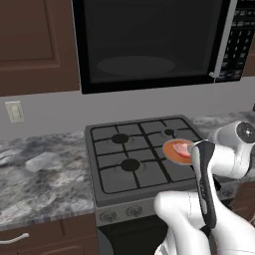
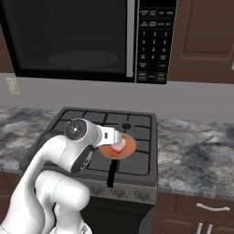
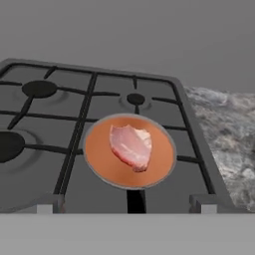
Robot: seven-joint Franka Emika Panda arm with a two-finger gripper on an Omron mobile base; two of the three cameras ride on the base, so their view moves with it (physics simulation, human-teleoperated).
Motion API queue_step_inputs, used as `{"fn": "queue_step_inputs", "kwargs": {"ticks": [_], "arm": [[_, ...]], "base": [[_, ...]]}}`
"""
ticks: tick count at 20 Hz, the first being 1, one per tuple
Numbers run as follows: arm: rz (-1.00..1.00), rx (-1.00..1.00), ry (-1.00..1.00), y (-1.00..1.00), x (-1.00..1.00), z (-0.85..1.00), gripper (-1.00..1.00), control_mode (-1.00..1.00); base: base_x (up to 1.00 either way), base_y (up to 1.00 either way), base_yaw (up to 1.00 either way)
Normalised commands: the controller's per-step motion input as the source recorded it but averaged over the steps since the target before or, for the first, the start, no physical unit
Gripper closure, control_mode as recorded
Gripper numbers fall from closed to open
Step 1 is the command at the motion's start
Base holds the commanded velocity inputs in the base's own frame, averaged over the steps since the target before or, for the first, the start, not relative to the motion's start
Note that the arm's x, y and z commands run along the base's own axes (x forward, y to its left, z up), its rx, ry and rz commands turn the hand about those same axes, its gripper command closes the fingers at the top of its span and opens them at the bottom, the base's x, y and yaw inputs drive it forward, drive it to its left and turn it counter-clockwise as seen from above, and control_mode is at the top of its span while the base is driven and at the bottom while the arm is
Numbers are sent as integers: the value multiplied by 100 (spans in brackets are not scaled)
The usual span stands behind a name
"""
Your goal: Retrieve the steak from the fridge and place it on the saucepan with marinade on the stove.
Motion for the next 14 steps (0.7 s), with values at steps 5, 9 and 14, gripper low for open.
{"fn": "queue_step_inputs", "kwargs": {"ticks": [5,9,14], "arm": [[0,7,-1,0,-62,92,-100,-100],[0,6,-5,0,-36,78,-100,-100],[0,1,-15,-18,-48,9,-100,-100]], "base": [[0,0,0],[0,0,0],[0,0,0]]}}
